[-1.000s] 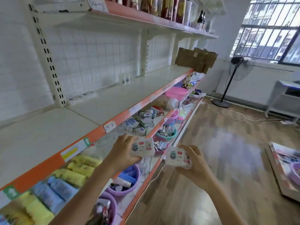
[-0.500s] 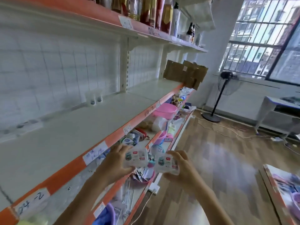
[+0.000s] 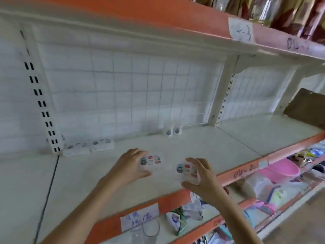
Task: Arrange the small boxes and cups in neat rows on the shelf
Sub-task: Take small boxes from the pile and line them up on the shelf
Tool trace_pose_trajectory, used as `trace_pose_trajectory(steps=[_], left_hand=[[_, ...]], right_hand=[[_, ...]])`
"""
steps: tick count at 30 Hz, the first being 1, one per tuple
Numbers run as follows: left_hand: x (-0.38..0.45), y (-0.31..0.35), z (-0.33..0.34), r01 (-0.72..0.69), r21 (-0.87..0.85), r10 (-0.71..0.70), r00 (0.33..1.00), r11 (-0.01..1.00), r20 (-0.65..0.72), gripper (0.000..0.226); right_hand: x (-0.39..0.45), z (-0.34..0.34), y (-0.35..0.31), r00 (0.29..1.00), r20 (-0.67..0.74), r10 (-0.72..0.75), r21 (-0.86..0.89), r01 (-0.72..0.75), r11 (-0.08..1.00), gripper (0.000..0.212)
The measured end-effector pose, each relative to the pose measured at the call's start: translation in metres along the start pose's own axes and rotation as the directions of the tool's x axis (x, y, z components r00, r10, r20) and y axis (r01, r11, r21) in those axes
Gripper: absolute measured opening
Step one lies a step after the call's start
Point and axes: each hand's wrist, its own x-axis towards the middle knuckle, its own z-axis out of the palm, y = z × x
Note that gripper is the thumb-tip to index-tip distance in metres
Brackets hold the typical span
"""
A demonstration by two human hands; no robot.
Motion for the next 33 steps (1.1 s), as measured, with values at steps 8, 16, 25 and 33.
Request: trace_pose_trajectory(steps=[8, 16, 25, 33], left_hand=[[0.047, -0.06, -0.007, 0.268, 0.188, -0.256, 0.963, 0.945, -0.085, 0.074], [0.055, -0.091, 0.004, 0.349, 0.308, -0.346, 0.936, 0.885, -0.066, 0.069], [0.049, -0.103, 0.021, 0.424, 0.159, -0.357, 0.875, 0.892, -0.328, 0.045], [0.052, -0.118, 0.03, 0.397, -0.006, -0.371, 0.852, 0.918, -0.368, 0.039]], right_hand=[[0.142, 0.034, 0.013, 0.946, 0.245, -0.212, 0.045, 0.208, 0.977, 0.071], [0.217, 0.081, 0.014, 0.889, 0.353, -0.293, -0.013, 0.317, 0.948, 0.073], [0.227, 0.117, 0.015, 0.925, 0.143, -0.352, 0.117, 0.337, 0.934, 0.045], [0.232, 0.128, 0.009, 0.936, 0.132, -0.325, 0.085, 0.316, 0.945, 0.043]])
